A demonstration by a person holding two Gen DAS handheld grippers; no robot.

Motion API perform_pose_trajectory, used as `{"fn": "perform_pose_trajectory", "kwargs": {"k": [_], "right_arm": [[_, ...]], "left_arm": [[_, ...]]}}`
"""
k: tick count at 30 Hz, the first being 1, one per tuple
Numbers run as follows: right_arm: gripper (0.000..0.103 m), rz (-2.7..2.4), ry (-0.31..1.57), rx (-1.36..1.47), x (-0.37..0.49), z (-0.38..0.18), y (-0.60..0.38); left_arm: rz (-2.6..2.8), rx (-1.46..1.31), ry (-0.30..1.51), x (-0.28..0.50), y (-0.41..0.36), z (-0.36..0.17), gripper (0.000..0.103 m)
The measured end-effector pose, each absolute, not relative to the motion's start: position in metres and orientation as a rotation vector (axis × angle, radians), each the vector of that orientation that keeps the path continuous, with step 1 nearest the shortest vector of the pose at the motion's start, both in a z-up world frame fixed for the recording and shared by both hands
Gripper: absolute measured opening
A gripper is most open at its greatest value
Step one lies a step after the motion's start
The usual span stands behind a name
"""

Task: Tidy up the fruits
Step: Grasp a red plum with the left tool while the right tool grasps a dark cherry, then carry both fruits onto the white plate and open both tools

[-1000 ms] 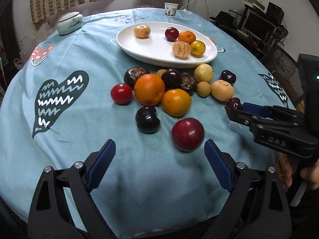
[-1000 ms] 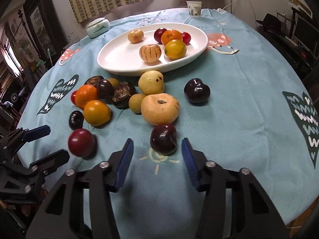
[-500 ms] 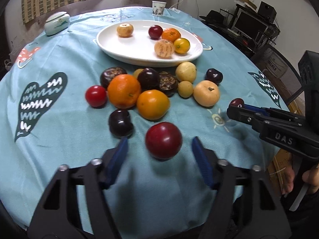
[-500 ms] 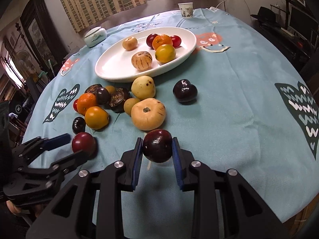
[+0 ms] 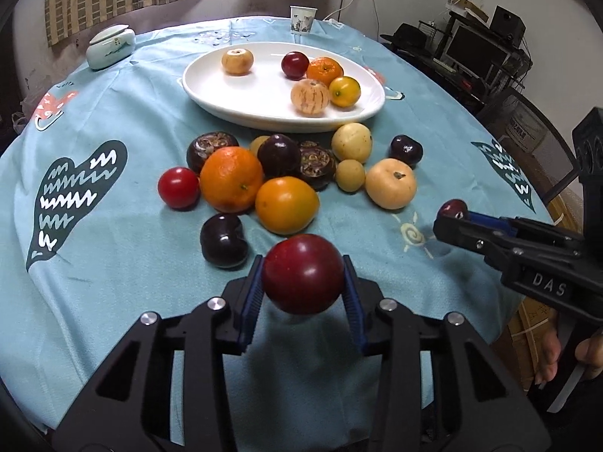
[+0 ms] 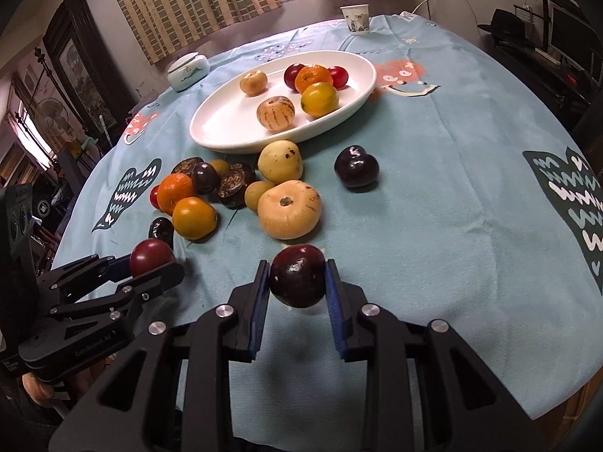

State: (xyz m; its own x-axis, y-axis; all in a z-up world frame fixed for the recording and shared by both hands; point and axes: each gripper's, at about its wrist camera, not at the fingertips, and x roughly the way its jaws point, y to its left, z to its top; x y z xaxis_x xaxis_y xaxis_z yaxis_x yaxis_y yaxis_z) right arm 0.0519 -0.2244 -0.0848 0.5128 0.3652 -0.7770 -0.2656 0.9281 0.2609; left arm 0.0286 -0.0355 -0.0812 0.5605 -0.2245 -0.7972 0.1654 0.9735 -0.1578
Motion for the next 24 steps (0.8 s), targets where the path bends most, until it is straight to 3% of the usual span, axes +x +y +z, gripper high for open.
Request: {"fn": "perform_pose_trajectory", "kwargs": {"k": [16,24], "right_arm": [[0.03,0.416,0.966,0.09,0.057,-0.079,-0.207],[0.03,0.473,0.946,0.07,0.086,-0.061,-0.191]], "left_arm": [[-0.222,-0.09,0.916,0.038,-0.014,-0.069,0.039],[-0.213,-0.079,0.868,0.084,0.0,-0.038,0.04]]}}
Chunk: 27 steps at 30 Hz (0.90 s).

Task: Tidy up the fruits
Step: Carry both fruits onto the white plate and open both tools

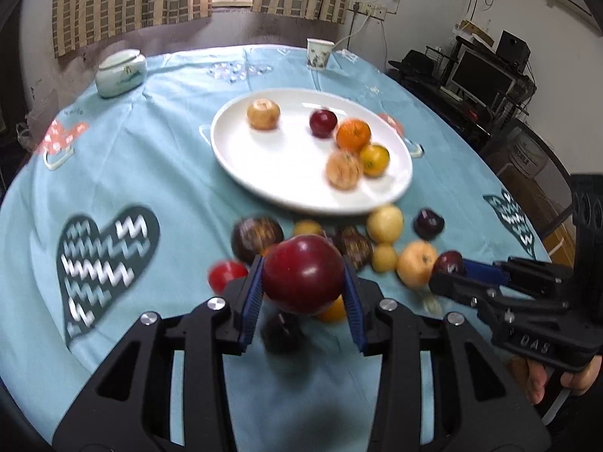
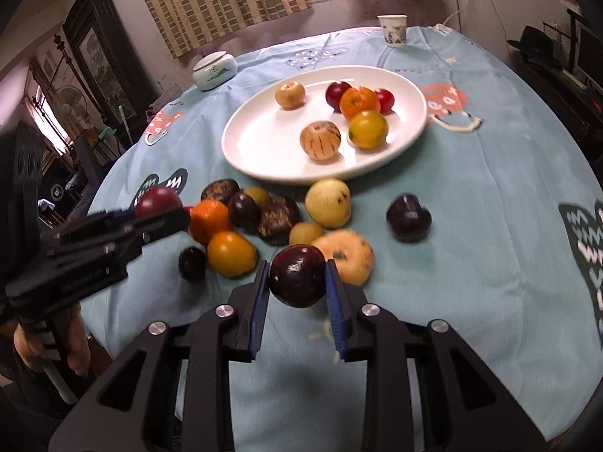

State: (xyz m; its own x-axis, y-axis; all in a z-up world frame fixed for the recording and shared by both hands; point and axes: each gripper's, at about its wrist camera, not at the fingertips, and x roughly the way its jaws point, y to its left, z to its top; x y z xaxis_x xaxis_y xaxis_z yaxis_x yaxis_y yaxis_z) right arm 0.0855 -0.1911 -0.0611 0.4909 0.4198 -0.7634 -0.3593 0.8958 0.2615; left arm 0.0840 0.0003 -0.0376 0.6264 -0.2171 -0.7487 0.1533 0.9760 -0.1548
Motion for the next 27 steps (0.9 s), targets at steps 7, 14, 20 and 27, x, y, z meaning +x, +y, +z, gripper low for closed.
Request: {"fn": "perform_pose_trajectory", "kwargs": {"k": [7,14,20,27], "right_arm": [[0.029,0.476,0.885,0.017,0.155,-0.027,-0.171],[0.029,0.422,0.899,-0.004,0.256,-0.02,-0.148],[0.029,0.405,0.971,-0.013,0.314,-0.045,-0.137],[0.03,0.421,0.991,-0.02,0.337,-0.055,-0.126]], "left_arm": [[-0.167,-0.037,0.875,0.176,0.008,-0.016,0.04],[-0.165,-0.024,0.928,0.24,0.007,-0.03,0.04],[-0.154,-0.016,0.977,0.268,0.008,-0.05,0.04],[-0.156,-0.032,1.002,0.285,0.012,-0.06,0.041]]}}
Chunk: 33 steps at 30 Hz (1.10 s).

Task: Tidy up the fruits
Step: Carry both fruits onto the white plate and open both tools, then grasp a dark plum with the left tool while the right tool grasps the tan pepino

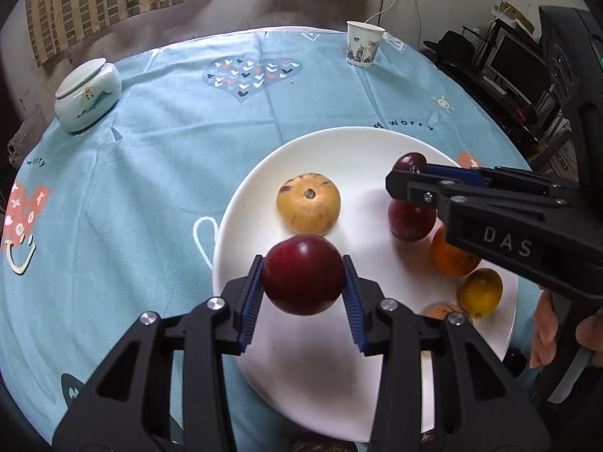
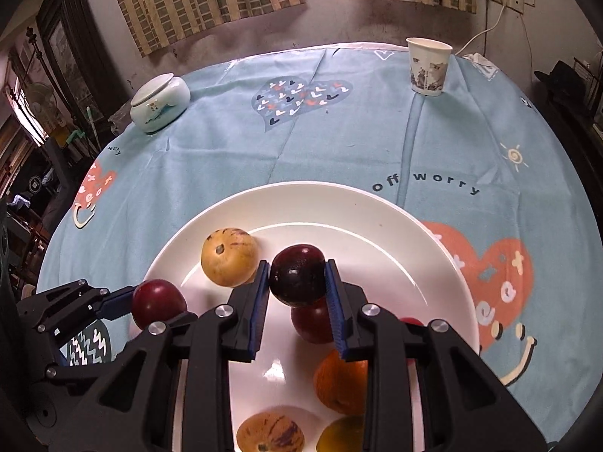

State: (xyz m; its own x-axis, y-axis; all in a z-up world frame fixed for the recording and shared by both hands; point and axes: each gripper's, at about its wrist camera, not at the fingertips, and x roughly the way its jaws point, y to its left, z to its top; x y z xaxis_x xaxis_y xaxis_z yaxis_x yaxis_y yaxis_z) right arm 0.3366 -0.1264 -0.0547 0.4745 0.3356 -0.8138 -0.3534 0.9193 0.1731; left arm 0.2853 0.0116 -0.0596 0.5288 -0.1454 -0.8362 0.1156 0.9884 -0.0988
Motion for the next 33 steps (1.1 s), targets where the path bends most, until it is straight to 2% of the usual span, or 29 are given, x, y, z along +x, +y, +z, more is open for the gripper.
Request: {"fn": "perform_pose_trajectory", "kwargs": {"k": [2,3,4,5,10,11,13,16,18,21,28,29,32,33], "right_arm": [[0.033,0.415,1.002,-0.016,0.338,-0.056,-0.127],[0.039,0.41,1.0,-0.007,0.338,-0.054,-0.128],[0.05,0.404,0.997,-0.003,0.337,-0.052,-0.13],[0.067,0.392,0.985,0.0,0.334,-0.048,-0.132],[0.067,0.387,0.917,-0.011,0.304,-0.018,-0.145],[0.067,0.383,0.911,-0.011,0.292,-0.012,-0.15],[0.068,0.378,0.907,-0.019,0.272,-0.007,-0.157],[0.076,0.389,0.904,-0.044,0.23,-0.004,-0.165],[0.077,0.395,0.889,-0.057,0.207,-0.003,-0.169],[0.077,0.401,0.874,-0.067,0.173,-0.002,-0.177],[0.077,0.368,0.844,-0.069,0.132,0.004,-0.195],[0.079,0.364,0.843,-0.059,0.127,0.003,-0.198],[0.092,0.352,0.842,-0.04,0.113,-0.007,-0.203],[0.093,0.348,0.843,-0.039,0.108,-0.013,-0.203]], "left_arm": [[-0.157,-0.039,1.001,0.284,0.012,-0.058,0.042],[-0.156,-0.042,0.991,0.282,0.012,-0.055,0.046],[-0.155,-0.044,0.977,0.28,0.013,-0.051,0.054],[-0.151,-0.043,0.962,0.277,0.012,-0.046,0.058],[-0.147,-0.038,0.889,0.246,0.016,-0.016,0.061],[-0.148,-0.041,0.875,0.238,0.017,-0.011,0.064],[-0.142,-0.049,0.839,0.216,0.019,0.0,0.076],[-0.156,-0.067,0.808,0.183,0.02,0.006,0.081],[-0.171,-0.078,0.807,0.162,0.019,0.005,0.081],[-0.178,-0.092,0.817,0.136,0.018,-0.001,0.09],[-0.155,-0.133,0.851,0.097,0.03,-0.02,0.09],[-0.14,-0.137,0.857,0.093,0.033,-0.024,0.09],[-0.098,-0.139,0.866,0.081,0.042,-0.034,0.09],[-0.091,-0.135,0.871,0.077,0.043,-0.037,0.09]]}}
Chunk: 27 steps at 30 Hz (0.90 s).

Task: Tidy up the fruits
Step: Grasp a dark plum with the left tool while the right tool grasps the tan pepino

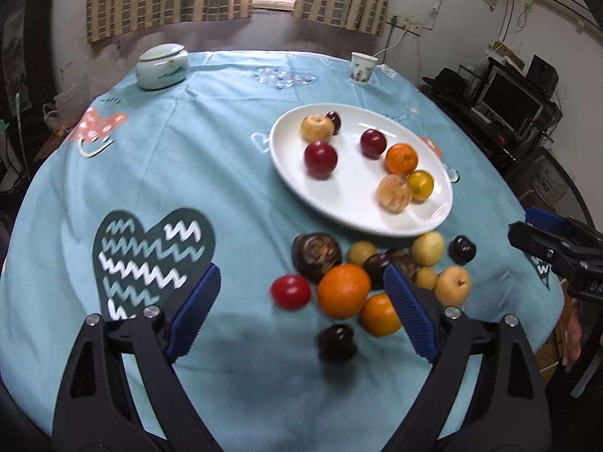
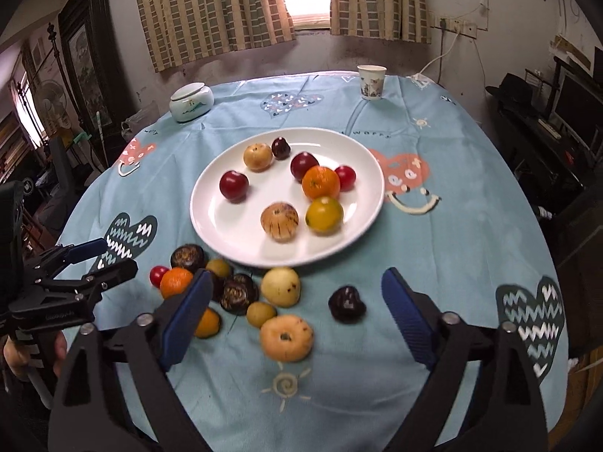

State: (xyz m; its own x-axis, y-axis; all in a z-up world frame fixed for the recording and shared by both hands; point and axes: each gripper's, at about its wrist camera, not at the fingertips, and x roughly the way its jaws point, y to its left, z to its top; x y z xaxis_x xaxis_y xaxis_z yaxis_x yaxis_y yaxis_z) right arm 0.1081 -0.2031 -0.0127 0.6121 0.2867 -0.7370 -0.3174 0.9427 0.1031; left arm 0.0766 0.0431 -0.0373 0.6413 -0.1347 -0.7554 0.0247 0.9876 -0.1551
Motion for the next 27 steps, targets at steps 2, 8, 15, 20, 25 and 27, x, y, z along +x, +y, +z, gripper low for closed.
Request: {"fn": "perform_pose_trajectory", "kwargs": {"k": [2,8,15,20,25,27], "right_arm": [[0.093,0.353,0.868,-0.049,0.1,-0.028,-0.202],[0.093,0.364,1.0,-0.072,0.09,-0.079,-0.194],[0.093,0.328,1.022,-0.078,0.097,-0.095,-0.192],[0.093,0.288,0.985,-0.117,0.101,-0.099,-0.19],[0.054,0.343,0.977,-0.102,0.108,-0.105,-0.185],[0.047,0.354,0.965,-0.087,0.109,-0.104,-0.185]], "left_arm": [[-0.089,-0.122,0.879,0.069,0.043,-0.044,0.09],[-0.13,-0.091,0.923,0.052,0.034,-0.067,0.09],[-0.148,-0.076,0.951,0.049,0.028,-0.075,0.09],[-0.148,-0.081,0.972,0.048,0.028,-0.08,0.09],[-0.157,-0.103,0.982,0.049,0.031,-0.083,0.09],[-0.166,-0.104,0.989,0.051,0.029,-0.086,0.09]]}}
